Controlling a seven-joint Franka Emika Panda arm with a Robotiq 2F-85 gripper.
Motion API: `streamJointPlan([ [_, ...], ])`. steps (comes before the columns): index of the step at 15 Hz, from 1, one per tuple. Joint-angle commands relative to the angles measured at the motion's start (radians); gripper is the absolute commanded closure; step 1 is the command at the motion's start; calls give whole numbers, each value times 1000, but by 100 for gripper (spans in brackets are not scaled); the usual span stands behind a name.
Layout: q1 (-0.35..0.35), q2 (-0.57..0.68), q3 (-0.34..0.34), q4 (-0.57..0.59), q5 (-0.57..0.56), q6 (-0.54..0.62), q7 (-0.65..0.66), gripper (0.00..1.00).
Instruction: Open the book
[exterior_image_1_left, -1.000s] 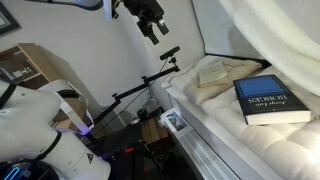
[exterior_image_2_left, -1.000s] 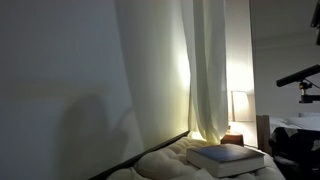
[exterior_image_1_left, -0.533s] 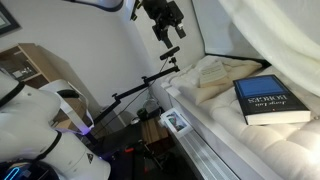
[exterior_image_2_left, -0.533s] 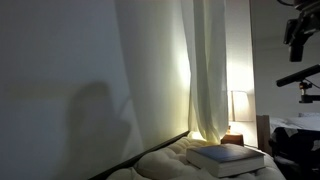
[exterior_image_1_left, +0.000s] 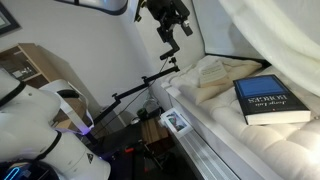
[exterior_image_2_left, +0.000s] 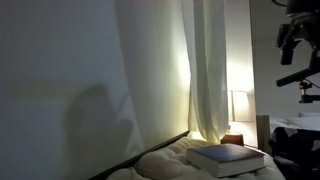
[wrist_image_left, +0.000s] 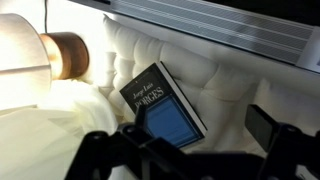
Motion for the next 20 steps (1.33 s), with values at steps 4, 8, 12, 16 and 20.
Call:
streamJointPlan([
  [4,-4,232,-41,70,-290,16,61,0],
  [8,3,363,-64,131,-348,45,-43,0],
  [12,-11,413,-58,150,-304,200,-206,0],
  [16,9,417,-74,134,-295,194,-171,0],
  [20,2,436,-74,153,-277,185,-200,0],
])
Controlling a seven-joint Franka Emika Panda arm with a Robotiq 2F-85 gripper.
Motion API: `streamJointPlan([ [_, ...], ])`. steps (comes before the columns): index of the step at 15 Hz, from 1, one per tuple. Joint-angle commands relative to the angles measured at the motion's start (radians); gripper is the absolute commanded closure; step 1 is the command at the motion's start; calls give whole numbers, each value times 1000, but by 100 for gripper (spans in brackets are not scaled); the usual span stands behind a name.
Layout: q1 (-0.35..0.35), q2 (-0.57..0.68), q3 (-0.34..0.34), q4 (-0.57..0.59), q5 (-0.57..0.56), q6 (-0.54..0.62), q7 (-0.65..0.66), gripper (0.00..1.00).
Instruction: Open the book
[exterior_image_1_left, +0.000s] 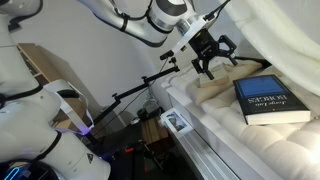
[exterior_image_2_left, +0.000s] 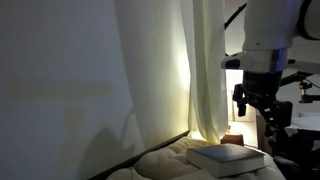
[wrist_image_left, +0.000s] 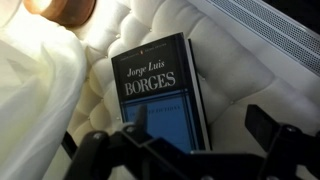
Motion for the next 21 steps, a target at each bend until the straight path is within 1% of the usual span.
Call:
streamJointPlan([
  [1,4,35,-17,33,35,-5,-48,0],
  [5,4,115,-25,87,55,-2,-107,0],
  [11,10,221,-31,181,30,0,-231,0],
  [14,19,273,-37,230,-5,4,-280,0],
  [18,31,330,-40,278,-44,-4,-307,0],
  [21,46,371,-48,310,-80,-11,-287,0],
])
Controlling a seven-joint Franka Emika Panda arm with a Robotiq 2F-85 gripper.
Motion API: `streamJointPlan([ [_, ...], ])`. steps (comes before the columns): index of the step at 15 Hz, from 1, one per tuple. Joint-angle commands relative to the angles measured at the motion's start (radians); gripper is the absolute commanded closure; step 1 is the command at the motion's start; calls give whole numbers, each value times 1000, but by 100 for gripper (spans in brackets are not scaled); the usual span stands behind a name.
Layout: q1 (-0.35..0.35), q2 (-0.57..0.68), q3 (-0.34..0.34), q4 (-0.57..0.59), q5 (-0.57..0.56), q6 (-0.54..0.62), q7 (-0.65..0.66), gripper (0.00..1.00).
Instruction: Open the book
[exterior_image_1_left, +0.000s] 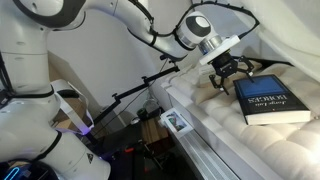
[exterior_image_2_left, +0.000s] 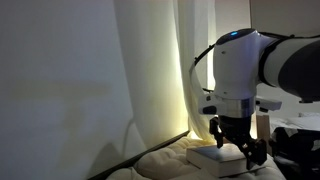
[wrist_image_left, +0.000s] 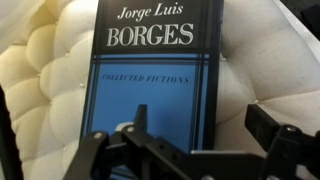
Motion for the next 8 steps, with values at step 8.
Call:
streamJointPlan([
  [8,44,95,-43,104,-82,-7,34,25],
])
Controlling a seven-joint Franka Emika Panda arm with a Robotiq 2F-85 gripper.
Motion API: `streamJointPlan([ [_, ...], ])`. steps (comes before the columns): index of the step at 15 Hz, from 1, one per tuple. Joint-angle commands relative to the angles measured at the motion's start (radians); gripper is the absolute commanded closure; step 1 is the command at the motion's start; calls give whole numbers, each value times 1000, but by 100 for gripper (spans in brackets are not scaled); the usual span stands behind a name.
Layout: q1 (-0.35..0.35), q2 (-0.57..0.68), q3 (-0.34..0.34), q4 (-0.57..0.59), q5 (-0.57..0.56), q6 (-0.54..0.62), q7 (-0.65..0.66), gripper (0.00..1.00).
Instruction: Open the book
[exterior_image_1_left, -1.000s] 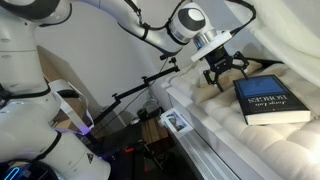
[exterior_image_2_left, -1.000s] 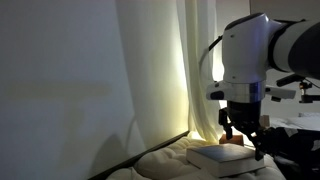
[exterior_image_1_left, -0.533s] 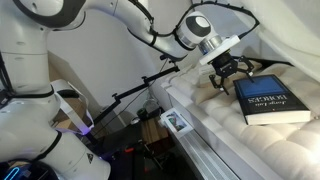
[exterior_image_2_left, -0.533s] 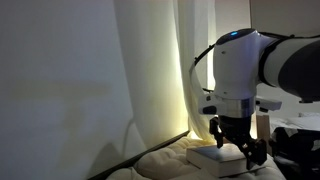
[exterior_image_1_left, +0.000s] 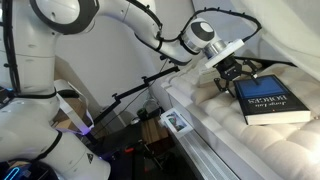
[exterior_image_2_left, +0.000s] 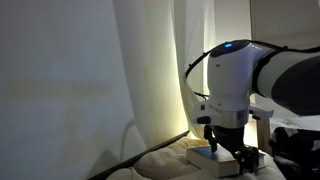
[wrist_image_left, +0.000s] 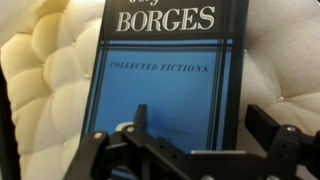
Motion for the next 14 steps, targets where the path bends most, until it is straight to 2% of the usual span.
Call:
streamJointPlan([
  [1,29,17,-31,34,-46,-4,43,28],
  [5,38,3,-36,25,-90,-3,87,58],
  [10,56,-30,-43,-5,-167,-9,166,91],
  [12,66,-53,-48,-24,-207,-15,204,95],
  [14,75,-85,-52,-54,-254,-11,259,94],
])
